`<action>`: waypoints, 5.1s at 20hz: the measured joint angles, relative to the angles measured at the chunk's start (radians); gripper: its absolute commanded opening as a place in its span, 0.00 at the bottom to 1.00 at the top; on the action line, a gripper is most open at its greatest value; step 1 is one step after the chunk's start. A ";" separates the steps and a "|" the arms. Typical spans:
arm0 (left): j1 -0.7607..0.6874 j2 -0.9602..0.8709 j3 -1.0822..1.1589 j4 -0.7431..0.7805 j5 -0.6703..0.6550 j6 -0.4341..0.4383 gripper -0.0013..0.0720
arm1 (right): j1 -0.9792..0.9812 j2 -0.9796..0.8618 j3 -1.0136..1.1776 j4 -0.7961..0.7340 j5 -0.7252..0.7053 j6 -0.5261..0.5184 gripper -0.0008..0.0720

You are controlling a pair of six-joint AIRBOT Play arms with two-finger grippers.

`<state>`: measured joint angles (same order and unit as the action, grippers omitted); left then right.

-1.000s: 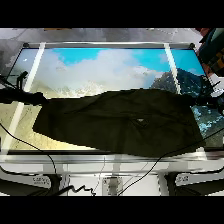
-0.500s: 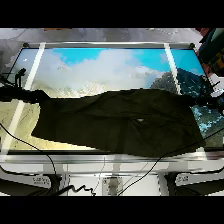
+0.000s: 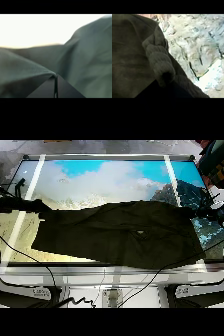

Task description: Fold the clothes and pants, and hang the long-sleeved shirts on hangers.

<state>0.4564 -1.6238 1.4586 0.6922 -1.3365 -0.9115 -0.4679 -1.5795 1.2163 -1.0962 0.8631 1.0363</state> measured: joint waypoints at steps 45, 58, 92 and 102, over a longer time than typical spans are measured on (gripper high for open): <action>0.063 -0.188 0.047 -0.158 0.239 -0.014 0.04 | 0.000 0.002 0.001 -0.003 -0.219 0.134 0.06; 0.156 0.052 0.090 -0.464 0.227 0.126 0.04 | 0.000 0.022 0.002 -0.051 -0.229 0.134 0.06; 0.132 0.022 0.090 -0.010 0.215 -0.140 0.04 | -0.280 0.274 0.001 -0.135 -0.078 0.134 0.05; 0.142 0.394 -0.227 0.590 0.143 -0.294 0.24 | -0.706 0.333 -0.224 -0.087 0.425 0.225 0.76</action>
<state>0.5987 -1.2301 1.2320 1.2819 -1.1931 -1.2057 -1.1744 -1.2461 0.9924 -1.1831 1.2877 1.2617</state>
